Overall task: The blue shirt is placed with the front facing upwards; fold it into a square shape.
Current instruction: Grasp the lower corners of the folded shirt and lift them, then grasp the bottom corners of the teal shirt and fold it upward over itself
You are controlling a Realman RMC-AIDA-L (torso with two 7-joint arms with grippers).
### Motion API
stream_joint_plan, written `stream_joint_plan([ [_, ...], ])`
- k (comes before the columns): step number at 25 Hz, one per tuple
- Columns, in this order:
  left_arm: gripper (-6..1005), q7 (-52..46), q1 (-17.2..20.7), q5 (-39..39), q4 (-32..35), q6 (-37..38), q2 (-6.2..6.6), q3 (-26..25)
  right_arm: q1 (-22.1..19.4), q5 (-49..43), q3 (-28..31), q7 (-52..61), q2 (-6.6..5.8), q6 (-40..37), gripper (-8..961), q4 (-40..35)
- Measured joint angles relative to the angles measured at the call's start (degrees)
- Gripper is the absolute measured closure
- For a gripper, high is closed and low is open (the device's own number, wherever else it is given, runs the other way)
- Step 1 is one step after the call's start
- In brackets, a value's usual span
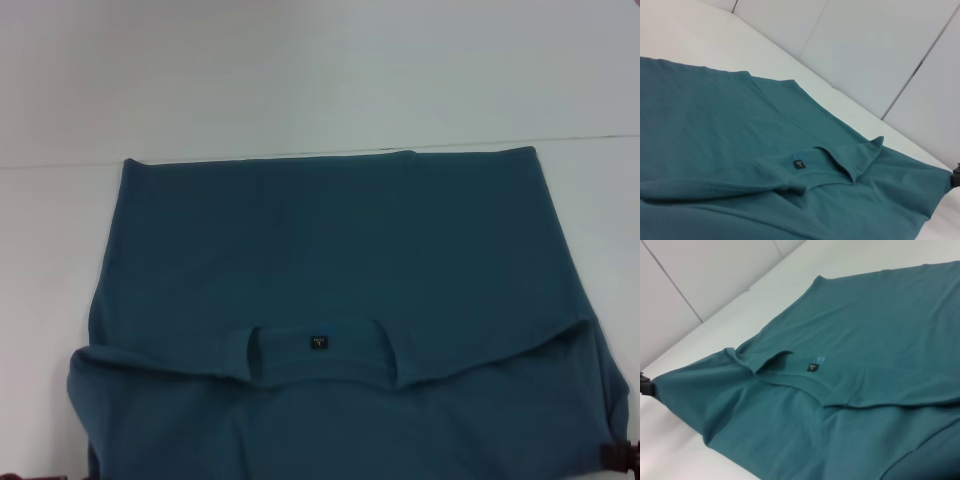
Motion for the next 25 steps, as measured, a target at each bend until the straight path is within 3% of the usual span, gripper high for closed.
stream_joint_plan([
  [14,983,6.1,3.4,1.1,-0.7,5.1,-0.22,-2.1,-4.2,-0.3,3.3,-8.2,-0.66,-5.3,874,3.8],
  [25,983,5.7,3.2,1.5,-1.5,4.2,-0.18,-3.5,-2.8,0.3,8.9,-8.4,-0.32,-4.2,865,3.9],
])
